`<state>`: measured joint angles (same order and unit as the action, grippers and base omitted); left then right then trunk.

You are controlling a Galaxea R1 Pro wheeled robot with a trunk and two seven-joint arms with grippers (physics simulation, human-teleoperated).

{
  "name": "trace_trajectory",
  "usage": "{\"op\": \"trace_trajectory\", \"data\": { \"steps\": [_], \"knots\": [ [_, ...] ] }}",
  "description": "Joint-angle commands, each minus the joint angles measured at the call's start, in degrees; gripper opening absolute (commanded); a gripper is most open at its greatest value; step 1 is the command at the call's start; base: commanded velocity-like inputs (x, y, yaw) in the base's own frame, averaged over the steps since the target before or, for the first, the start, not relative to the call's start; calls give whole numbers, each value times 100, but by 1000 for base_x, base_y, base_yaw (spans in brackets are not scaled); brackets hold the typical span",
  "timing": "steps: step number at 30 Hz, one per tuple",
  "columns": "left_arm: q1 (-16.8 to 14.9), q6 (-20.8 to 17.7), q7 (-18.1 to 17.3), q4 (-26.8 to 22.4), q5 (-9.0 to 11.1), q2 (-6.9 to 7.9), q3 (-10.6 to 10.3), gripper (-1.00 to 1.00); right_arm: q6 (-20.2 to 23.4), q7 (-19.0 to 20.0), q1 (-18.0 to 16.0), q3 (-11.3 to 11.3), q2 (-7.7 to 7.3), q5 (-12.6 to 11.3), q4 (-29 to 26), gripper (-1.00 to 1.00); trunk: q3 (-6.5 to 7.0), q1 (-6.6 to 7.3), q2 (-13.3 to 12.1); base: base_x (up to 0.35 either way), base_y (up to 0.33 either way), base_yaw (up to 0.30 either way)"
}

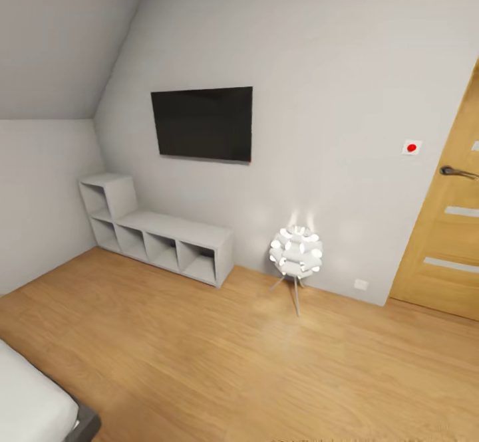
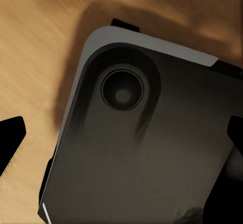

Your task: Attach the digital camera to the camera tripod in the bedroom.

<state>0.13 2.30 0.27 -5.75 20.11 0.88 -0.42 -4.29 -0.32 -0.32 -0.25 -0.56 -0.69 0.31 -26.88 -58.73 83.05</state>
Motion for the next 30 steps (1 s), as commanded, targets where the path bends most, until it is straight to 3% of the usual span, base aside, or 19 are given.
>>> {"op": "trace_trajectory", "data": {
  "steps": [1, 30],
  "knots": [
    [2, 11, 4, -5, 28, 0, -8, 100, -19, -3, -3, -2, -1, -8, 4, 100, -5, 0, 2, 0, 0, -286],
    [5, 7, 17, 55, 28, 0, -28, 100, -9, -3, -3, 12, -12, 16, 4, 100, -5, 0, 2, 0, 0, -286]
  ]
}}
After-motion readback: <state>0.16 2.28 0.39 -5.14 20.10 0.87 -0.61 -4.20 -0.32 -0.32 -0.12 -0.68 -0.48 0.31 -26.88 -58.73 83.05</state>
